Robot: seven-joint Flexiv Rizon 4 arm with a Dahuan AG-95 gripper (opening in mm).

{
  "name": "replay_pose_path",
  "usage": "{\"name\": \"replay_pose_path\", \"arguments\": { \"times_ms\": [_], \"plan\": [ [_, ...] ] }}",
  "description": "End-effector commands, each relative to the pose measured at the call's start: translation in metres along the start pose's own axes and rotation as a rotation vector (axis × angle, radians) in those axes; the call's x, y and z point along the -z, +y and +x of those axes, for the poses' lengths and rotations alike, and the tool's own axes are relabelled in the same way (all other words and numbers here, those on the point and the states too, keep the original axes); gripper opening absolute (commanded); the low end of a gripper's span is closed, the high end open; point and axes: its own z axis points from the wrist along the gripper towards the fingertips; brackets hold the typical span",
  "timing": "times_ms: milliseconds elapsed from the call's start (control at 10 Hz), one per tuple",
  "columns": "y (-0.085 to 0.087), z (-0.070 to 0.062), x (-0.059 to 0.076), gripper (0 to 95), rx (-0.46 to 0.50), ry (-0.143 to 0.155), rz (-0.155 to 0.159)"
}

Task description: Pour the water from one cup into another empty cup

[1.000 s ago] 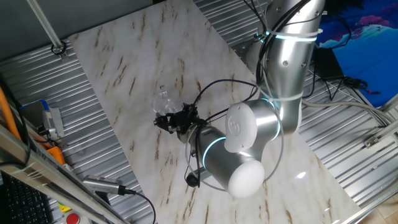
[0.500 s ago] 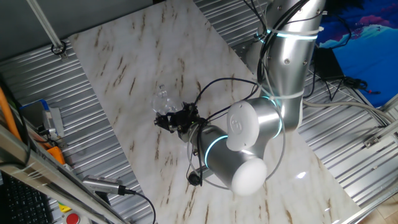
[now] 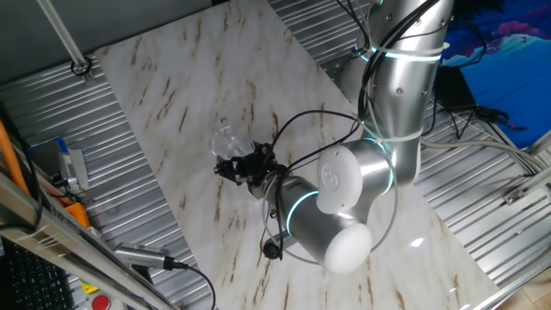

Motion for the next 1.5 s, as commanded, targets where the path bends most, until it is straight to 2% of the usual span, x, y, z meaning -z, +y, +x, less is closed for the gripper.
{"name": "replay_pose_path", "arguments": {
  "times_ms": [100, 900, 1500],
  "plan": [
    [0.0003, -0.0002, 0.0002, 0.0, -0.007, 0.011, 0.006],
    [0.0004, -0.0002, 0.0002, 0.0, -0.013, 0.020, 0.017],
    [0.0004, -0.0002, 0.0002, 0.0, -0.035, 0.039, 0.024]
  ]
}}
